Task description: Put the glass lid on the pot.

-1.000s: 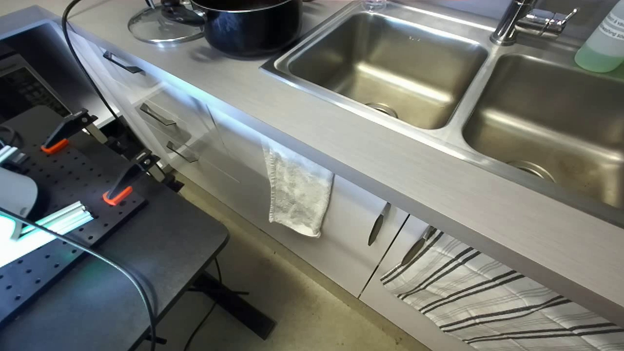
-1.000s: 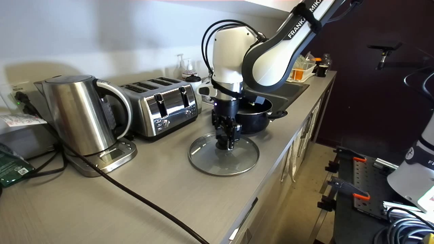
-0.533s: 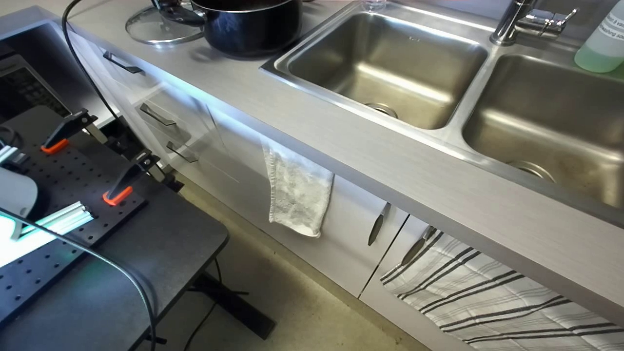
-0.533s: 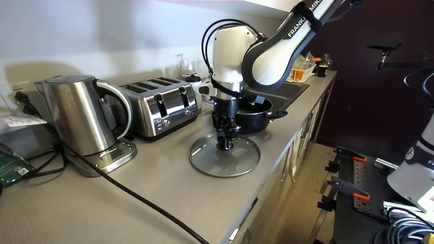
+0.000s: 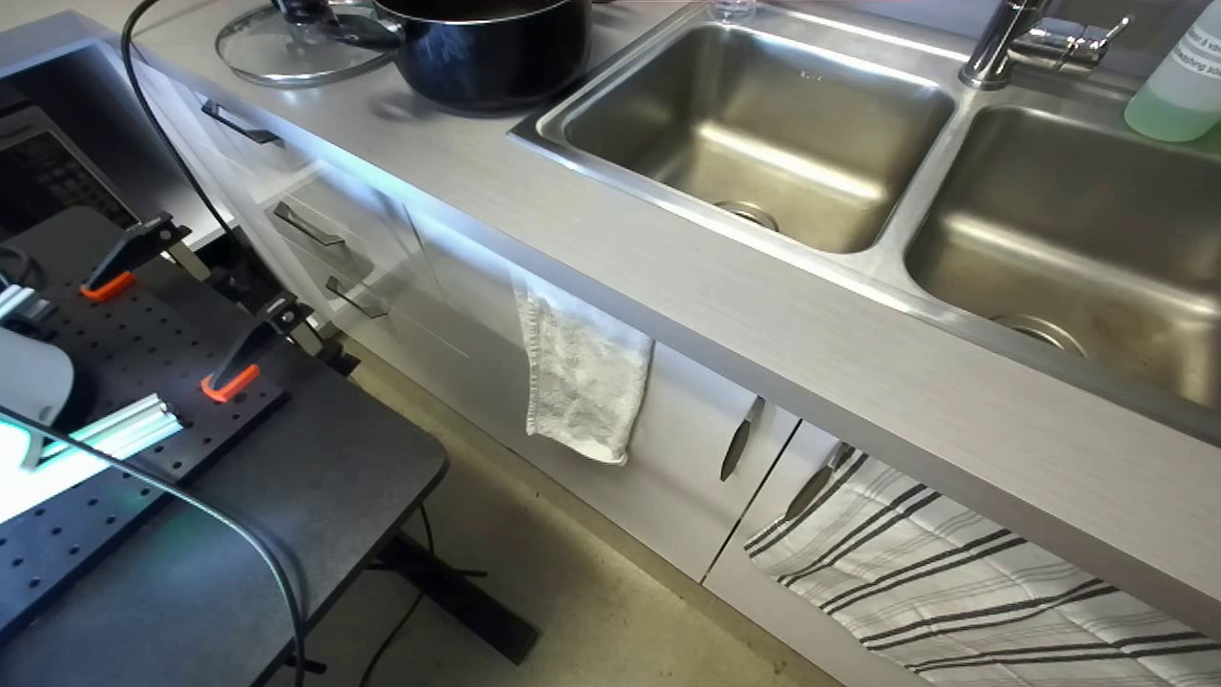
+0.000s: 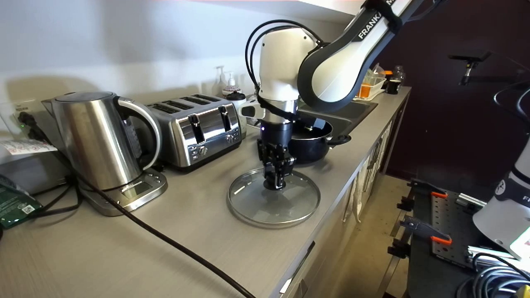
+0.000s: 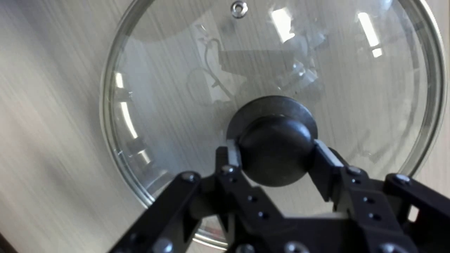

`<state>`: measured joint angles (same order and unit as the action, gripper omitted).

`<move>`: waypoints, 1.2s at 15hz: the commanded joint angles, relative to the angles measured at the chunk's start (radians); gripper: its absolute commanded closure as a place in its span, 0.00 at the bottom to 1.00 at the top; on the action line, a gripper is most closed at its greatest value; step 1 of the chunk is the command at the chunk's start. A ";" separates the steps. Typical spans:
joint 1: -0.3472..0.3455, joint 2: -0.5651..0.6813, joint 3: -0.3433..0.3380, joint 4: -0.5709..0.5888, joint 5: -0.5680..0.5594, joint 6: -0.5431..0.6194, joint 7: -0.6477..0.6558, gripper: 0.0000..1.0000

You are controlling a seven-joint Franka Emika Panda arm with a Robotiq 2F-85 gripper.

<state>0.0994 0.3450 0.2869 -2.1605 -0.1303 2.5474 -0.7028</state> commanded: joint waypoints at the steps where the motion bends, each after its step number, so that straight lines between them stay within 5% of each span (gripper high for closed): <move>1: -0.004 -0.103 0.050 -0.077 0.066 0.012 -0.053 0.75; 7: -0.006 -0.222 0.076 -0.140 0.196 0.040 -0.112 0.75; 18: 0.025 -0.391 -0.027 -0.182 0.355 0.059 -0.136 0.75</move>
<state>0.1026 0.0226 0.3018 -2.3092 0.1868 2.5824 -0.8263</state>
